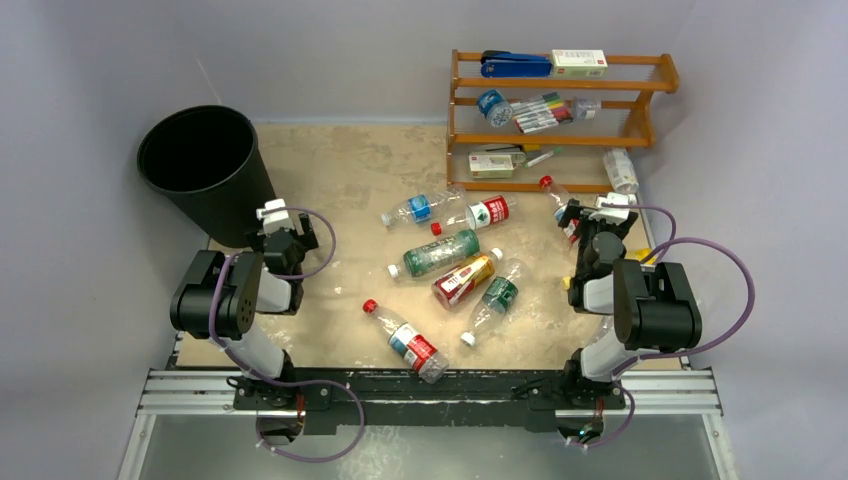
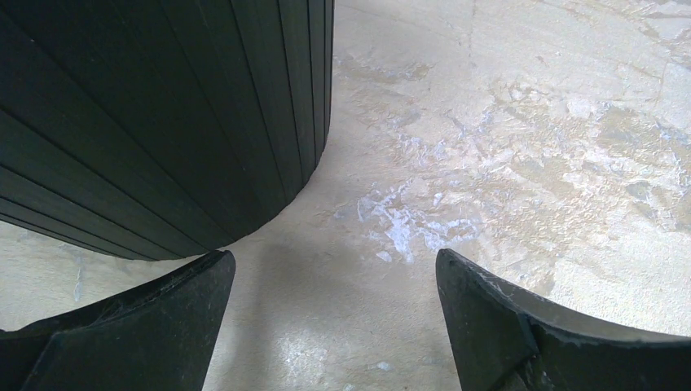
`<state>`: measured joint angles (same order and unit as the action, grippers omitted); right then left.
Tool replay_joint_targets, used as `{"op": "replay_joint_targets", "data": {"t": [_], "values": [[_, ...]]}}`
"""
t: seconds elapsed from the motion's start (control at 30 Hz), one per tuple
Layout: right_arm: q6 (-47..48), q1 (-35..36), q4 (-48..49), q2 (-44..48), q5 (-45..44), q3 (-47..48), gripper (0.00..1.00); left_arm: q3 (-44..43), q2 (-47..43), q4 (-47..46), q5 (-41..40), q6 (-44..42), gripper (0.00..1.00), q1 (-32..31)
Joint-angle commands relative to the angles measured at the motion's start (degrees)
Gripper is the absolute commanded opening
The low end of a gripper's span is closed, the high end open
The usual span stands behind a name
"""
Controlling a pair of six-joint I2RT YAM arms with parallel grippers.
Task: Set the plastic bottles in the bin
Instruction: Pick up the plastic bottle at the center of the board.
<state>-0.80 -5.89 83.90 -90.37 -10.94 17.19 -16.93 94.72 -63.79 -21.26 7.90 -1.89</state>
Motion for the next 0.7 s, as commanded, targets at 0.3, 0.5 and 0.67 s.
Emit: {"op": "replay_joint_targets", "data": {"t": [0.3, 0.5, 0.67], "values": [[1.0, 0.3, 2.8, 0.2, 0.1, 1.1, 1.00, -1.1, 0.0, -3.2, -0.3, 0.4, 0.94, 0.4], [1.0, 0.3, 2.8, 0.2, 0.1, 1.1, 1.00, -1.0, 0.0, -3.2, -0.3, 0.4, 0.94, 0.4], [1.5, 0.3, 6.3, 1.4, 1.7, -1.6, 1.00, -1.0, -0.1, -3.3, -0.3, 0.4, 0.94, 0.4]]}}
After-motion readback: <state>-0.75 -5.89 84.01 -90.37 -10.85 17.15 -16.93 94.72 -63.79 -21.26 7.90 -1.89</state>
